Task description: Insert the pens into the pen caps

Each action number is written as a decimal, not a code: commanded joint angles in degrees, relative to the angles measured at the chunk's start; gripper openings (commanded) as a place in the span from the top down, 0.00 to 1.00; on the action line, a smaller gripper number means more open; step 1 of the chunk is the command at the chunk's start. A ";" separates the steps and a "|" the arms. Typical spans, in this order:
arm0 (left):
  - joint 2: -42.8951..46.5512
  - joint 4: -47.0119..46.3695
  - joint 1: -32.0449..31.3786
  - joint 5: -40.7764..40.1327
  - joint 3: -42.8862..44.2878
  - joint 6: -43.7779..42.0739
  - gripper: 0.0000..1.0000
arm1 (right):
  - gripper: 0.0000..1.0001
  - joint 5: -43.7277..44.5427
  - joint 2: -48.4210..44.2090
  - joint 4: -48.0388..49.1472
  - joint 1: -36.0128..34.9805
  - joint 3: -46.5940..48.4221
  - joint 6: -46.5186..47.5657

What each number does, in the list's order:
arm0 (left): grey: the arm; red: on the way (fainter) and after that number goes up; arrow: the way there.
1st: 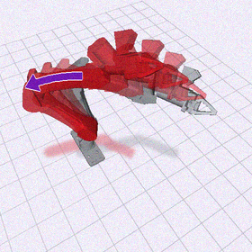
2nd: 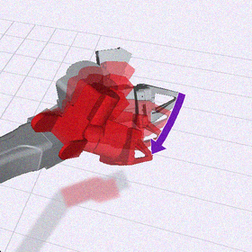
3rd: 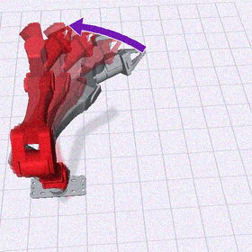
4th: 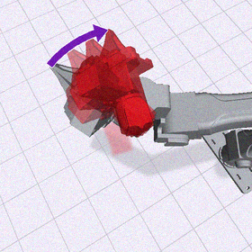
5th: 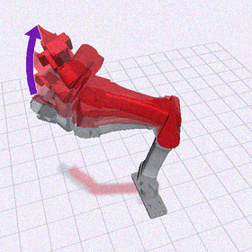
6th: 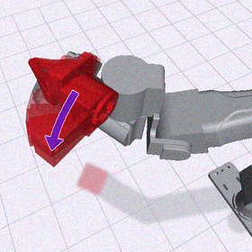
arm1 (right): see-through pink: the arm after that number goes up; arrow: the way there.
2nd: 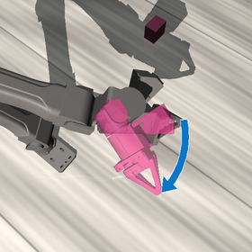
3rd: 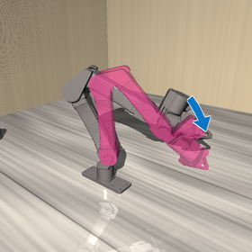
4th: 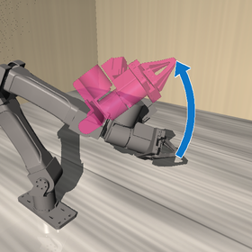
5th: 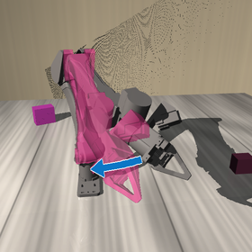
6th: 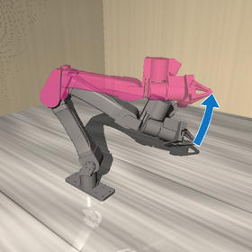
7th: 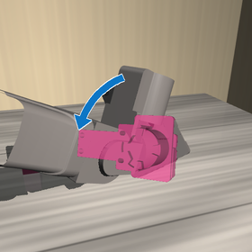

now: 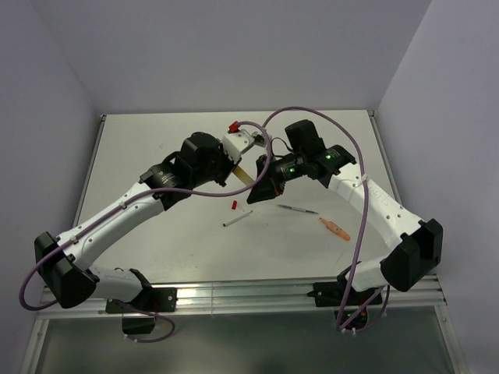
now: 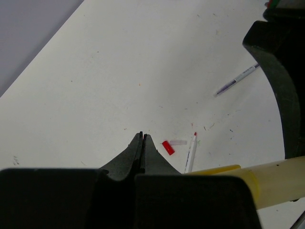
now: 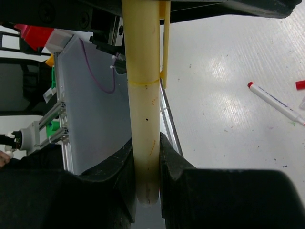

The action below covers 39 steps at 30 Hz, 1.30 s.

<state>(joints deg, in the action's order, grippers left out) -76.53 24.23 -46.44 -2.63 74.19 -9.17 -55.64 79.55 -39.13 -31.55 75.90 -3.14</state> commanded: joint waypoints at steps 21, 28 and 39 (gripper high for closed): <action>0.06 2.68 13.63 13.79 7.45 8.72 0.71 | 1.00 5.62 -2.90 15.23 0.08 0.23 1.73; 1.74 -0.85 26.21 18.80 12.20 24.26 0.36 | 1.00 20.98 -8.96 23.47 2.72 -4.52 -5.29; 4.11 -15.61 23.59 22.94 5.96 49.51 0.22 | 1.00 33.40 -4.23 30.17 2.02 -0.49 -16.64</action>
<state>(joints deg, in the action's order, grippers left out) -73.69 15.55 -20.29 19.64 80.58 32.69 -25.34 73.69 -13.74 -29.08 72.23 -15.49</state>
